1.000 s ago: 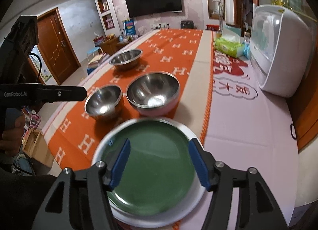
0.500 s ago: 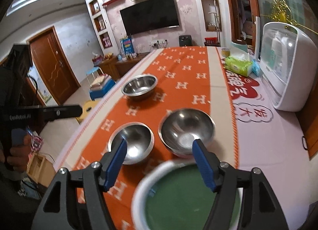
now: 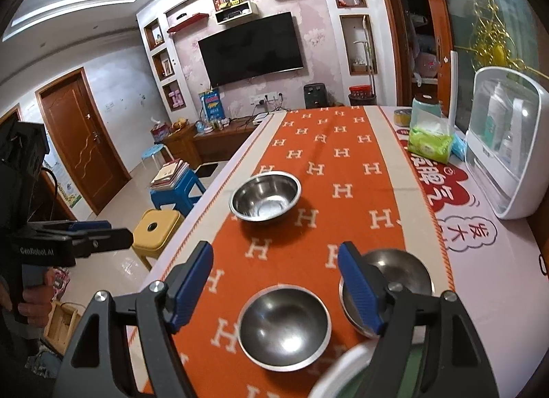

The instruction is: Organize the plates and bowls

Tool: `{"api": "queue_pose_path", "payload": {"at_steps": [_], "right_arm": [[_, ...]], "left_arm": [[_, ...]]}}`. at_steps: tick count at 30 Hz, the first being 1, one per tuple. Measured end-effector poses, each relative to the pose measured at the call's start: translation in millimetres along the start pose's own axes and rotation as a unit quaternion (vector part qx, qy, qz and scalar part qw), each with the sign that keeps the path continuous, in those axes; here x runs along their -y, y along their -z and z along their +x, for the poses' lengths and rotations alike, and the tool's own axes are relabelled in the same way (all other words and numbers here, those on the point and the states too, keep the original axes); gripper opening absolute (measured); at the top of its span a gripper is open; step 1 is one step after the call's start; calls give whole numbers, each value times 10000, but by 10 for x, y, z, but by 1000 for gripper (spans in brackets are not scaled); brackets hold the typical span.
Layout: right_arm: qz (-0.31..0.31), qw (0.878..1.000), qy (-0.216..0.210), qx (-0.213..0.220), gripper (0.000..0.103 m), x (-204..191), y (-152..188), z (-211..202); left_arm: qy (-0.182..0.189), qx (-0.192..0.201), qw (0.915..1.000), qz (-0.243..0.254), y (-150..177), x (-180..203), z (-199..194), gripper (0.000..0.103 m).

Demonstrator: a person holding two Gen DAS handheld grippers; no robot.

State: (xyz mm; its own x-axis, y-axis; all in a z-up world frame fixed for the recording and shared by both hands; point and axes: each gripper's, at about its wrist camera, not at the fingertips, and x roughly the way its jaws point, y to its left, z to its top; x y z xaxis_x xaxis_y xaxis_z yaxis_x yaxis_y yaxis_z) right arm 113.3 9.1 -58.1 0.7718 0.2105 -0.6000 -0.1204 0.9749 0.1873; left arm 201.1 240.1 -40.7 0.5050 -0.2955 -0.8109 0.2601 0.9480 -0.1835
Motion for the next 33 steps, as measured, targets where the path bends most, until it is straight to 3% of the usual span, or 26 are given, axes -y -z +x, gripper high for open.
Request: {"api": "queue_pose_path", "payload": {"at_steps": [9,20,33], "right_arm": [[-156,9995,205,182,78,-312,-425,326],[313,9984,454,86,79,-251,-863,838],[957,9936,503,-339,79,38,-810,1420]], "left_arm": [[66,-258,9996,125,-513,-397,226,87],[42,-500,9987,-20,-895,-596,674,87],[409,-839,9953,-262,-1072,-618,1388,87]]}}
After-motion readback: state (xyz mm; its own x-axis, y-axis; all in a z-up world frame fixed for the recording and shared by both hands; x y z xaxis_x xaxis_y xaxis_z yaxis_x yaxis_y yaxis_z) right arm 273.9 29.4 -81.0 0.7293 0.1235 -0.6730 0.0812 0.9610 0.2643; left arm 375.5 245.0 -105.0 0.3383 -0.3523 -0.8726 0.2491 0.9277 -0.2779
